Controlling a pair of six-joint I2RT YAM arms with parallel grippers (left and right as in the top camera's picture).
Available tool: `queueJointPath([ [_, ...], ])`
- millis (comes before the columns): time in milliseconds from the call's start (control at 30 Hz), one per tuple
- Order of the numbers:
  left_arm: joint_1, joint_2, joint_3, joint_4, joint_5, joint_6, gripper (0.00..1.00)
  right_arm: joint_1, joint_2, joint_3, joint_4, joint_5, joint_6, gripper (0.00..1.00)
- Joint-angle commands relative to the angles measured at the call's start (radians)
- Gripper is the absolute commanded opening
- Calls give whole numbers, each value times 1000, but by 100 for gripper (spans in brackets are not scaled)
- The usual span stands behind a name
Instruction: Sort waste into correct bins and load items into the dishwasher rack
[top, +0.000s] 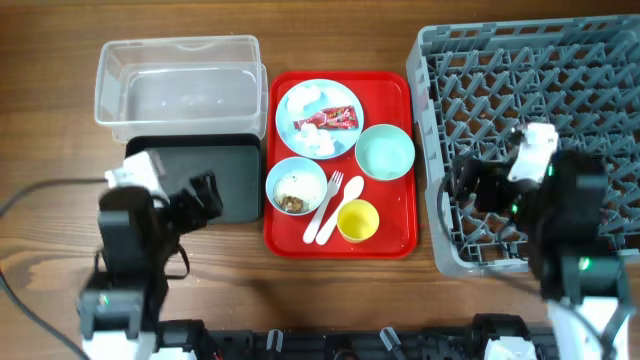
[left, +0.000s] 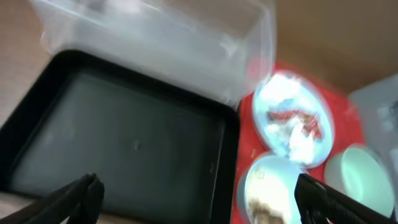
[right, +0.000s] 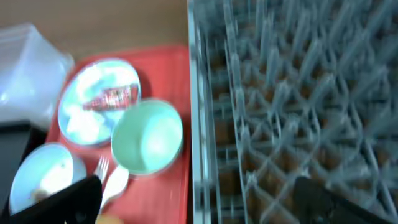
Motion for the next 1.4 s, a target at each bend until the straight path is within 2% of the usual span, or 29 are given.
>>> queueJointPath([
  [0,6,234,256,-209,0,-6,100,1,153,168,-117,-9,11,100],
  [67,6,333,325,-291,1,-6,100,1,209,181,-130,-48,11,100],
  [200,6,388,324,-314,5,-6,100,1,214,181,-131,-51,13,100],
  [300,3,391,324,-207,75,-5,100,1,215,181,-135,-50,13,100],
  [433,-110,464,346,1,83,18,94,1,215,181,-134,-51,13,100],
  [600,-277,747,561,87,42,71,88,1,215,181,-134,-50,14,100],
  [733,-396,943,573,246,42,70,85,1,215,181,-133,-50,14,100],
  [933,-489,1164,573,298,37,70,78,1,215,180,-134,-50,13,100],
  [967,-491,1183,573,298,37,70,75,1,215,180,-134,-50,13,100],
  [1100,-491,1201,573,296,-49,70,75,1,215,180,-138,-50,13,100],
  [1300,-491,1233,573,299,-49,70,74,1,215,180,-142,-50,13,99],
  [1333,-491,1234,573,299,-49,70,70,1,215,180,-142,-50,13,100],
  [1367,-491,1234,573,300,-48,70,59,1,215,180,-142,-50,13,100],
])
